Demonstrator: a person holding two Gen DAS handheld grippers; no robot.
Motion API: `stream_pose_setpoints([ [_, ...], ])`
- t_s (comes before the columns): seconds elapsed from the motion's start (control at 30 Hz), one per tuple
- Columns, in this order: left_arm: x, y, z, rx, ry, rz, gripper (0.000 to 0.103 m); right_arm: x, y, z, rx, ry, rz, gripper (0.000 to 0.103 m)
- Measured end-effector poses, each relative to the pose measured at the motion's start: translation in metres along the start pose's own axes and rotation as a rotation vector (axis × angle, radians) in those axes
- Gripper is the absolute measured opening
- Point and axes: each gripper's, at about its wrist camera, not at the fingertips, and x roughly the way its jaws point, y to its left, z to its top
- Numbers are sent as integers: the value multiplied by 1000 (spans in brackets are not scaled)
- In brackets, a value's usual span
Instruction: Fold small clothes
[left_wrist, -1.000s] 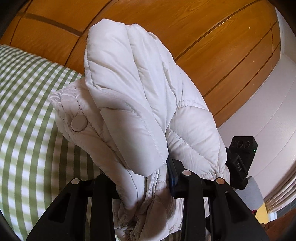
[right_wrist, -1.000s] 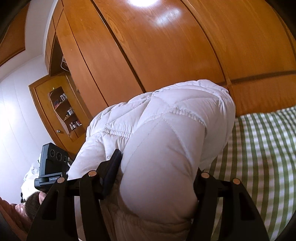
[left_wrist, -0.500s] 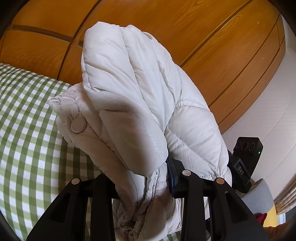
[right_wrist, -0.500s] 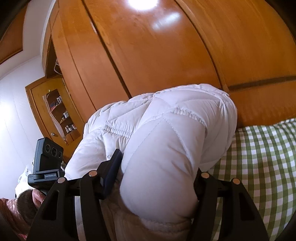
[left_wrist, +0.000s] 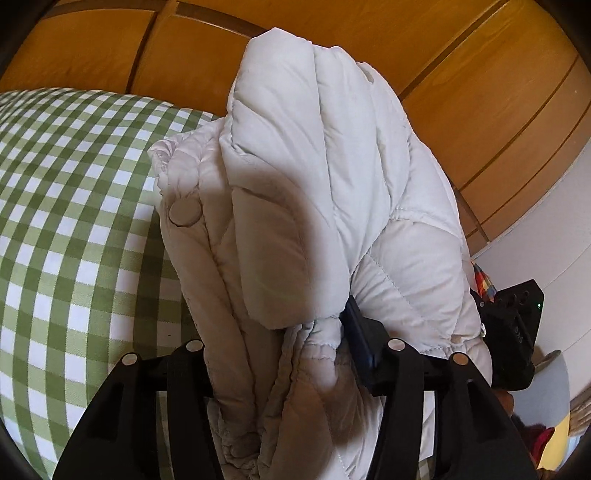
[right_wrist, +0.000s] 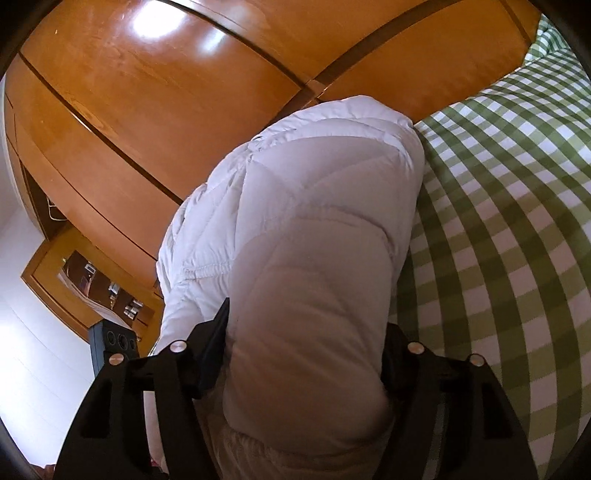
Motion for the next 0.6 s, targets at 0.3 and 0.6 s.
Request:
stream_pose_setpoints([
  [0.3,-39,-37,-29,56,-31,166,65,-14,24,6,-53,11,-178,82],
  [0.6,-74,-79,-70,148,-97,323,69,-27,73,-37,-348,36,-454,89],
])
